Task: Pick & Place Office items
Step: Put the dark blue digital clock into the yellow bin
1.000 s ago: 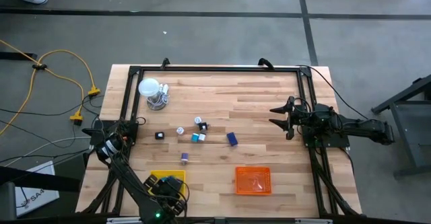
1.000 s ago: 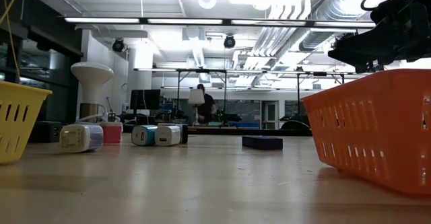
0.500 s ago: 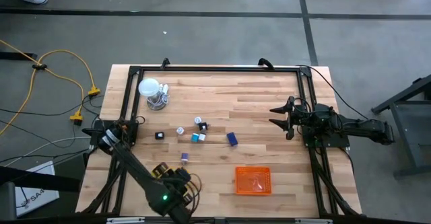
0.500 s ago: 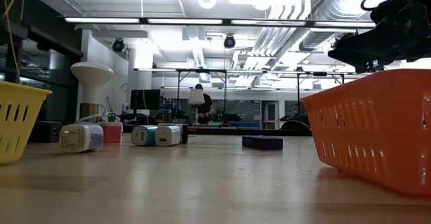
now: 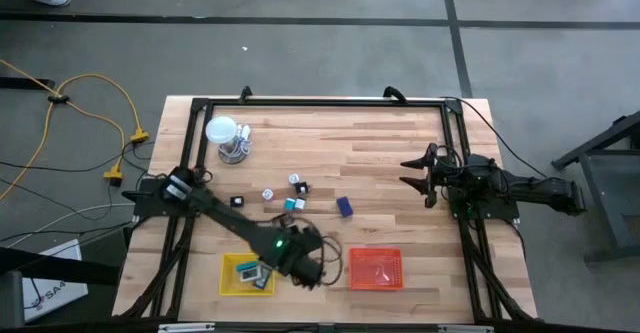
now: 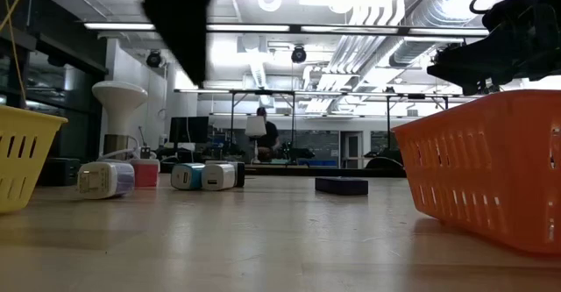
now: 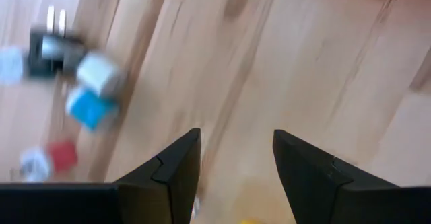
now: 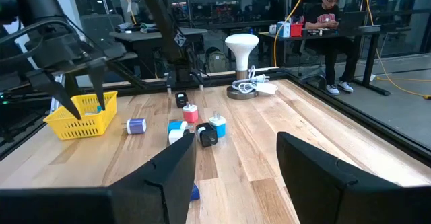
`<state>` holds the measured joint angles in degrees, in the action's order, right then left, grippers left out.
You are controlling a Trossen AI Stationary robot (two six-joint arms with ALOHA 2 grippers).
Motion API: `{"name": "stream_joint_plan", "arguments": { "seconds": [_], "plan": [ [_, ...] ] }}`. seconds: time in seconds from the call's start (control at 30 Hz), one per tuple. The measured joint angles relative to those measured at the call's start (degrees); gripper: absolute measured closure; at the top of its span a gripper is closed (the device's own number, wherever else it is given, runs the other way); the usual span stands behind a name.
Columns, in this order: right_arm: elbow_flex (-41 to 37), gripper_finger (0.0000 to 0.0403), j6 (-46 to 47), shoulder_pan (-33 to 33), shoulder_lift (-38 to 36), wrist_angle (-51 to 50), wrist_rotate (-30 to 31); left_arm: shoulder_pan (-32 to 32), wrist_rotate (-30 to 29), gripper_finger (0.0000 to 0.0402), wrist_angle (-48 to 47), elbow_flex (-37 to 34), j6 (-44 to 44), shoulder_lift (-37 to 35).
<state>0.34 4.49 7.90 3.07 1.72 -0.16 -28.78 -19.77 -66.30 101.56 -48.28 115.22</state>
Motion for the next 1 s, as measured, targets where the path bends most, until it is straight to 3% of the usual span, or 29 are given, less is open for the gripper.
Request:
{"name": "stream_joint_plan", "arguments": {
  "seconds": [0.27,0.4,0.67,0.83,1.0],
  "plan": [
    [0.0,0.0208,0.0,0.0,0.0,0.0,0.0,7.4,1.5,0.0225,8.2,0.0,15.4,0.0],
    [0.0,0.0208,0.0,0.0,0.0,0.0,0.0,11.0,1.7,0.0225,11.7,0.0,17.9,0.0],
    [0.0,0.0208,0.0,0.0,0.0,0.0,0.0,16.1,1.4,0.0225,16.9,0.0,5.8,1.7],
    [0.0,0.0208,0.0,0.0,0.0,0.0,0.0,18.3,-1.7,0.0225,18.6,0.0,-3.4,2.8],
    [0.0,0.0208,0.0,0.0,0.0,0.0,0.0,20.0,-1.6,0.0225,23.2,-0.1,-7.4,3.7]
  ]
}}
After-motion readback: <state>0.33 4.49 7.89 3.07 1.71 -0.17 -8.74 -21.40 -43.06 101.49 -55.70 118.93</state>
